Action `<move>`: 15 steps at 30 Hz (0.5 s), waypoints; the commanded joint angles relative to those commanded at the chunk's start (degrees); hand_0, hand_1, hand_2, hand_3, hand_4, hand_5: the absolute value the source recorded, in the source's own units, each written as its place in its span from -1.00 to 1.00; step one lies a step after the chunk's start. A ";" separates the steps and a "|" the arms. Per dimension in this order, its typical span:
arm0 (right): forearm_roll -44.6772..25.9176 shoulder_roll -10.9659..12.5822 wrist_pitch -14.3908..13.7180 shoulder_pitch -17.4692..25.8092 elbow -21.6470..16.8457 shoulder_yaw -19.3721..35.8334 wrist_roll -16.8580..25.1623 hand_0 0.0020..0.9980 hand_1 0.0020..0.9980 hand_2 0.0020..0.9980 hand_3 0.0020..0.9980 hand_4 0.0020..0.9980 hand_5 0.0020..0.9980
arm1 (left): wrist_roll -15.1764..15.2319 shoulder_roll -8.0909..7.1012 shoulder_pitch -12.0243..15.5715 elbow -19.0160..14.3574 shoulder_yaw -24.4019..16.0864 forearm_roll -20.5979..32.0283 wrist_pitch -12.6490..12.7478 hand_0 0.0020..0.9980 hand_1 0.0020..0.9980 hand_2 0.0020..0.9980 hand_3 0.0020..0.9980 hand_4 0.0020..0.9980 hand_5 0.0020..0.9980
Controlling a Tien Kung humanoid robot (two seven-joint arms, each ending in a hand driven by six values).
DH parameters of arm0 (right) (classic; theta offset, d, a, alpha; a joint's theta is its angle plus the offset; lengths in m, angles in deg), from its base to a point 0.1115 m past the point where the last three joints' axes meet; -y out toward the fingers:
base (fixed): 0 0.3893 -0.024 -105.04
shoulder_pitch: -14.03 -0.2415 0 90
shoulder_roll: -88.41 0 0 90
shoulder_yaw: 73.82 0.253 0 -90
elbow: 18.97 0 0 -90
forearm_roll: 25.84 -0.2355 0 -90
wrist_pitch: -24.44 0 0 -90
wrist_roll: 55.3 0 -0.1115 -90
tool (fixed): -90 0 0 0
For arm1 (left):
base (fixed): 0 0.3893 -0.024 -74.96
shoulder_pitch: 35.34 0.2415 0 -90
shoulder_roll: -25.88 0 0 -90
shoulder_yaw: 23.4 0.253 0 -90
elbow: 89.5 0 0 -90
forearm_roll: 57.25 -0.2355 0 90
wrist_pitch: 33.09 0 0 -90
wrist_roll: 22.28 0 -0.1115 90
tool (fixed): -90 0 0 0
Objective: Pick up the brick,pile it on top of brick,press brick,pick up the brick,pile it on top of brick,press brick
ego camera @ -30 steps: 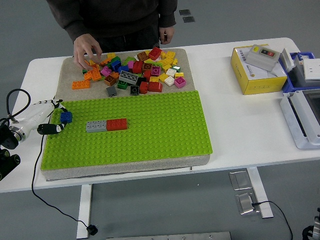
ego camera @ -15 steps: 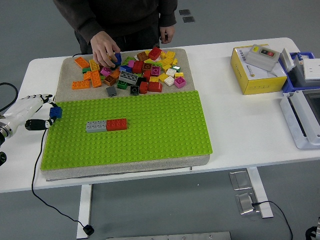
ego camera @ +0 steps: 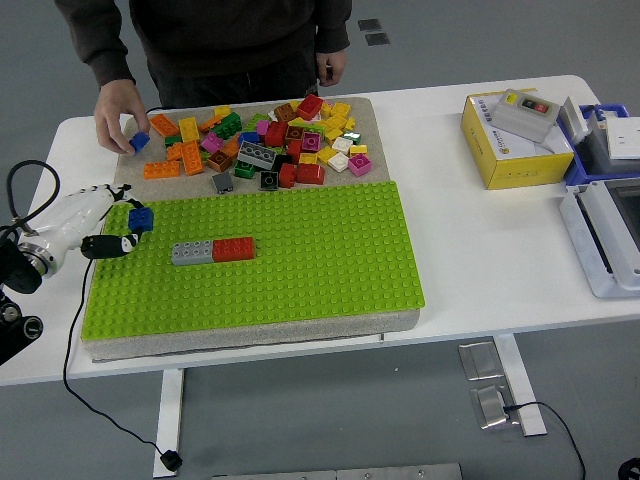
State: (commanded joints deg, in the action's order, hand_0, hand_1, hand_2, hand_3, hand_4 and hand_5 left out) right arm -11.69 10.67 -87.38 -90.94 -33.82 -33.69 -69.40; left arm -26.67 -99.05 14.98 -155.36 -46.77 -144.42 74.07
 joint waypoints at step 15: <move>0.68 -0.10 0.27 0.08 0.14 1.05 -0.05 0.18 0.10 0.07 0.35 -0.89 0.91 | -10.77 9.78 0.54 -3.36 -2.53 -7.37 -2.36 0.87 0.92 0.90 0.15 -0.12 -0.54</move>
State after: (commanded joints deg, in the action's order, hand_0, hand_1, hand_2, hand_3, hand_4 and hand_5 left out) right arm -11.01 10.56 -87.10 -90.86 -33.68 -32.64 -69.45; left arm -37.44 -89.27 15.52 -158.73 -49.30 -151.79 71.71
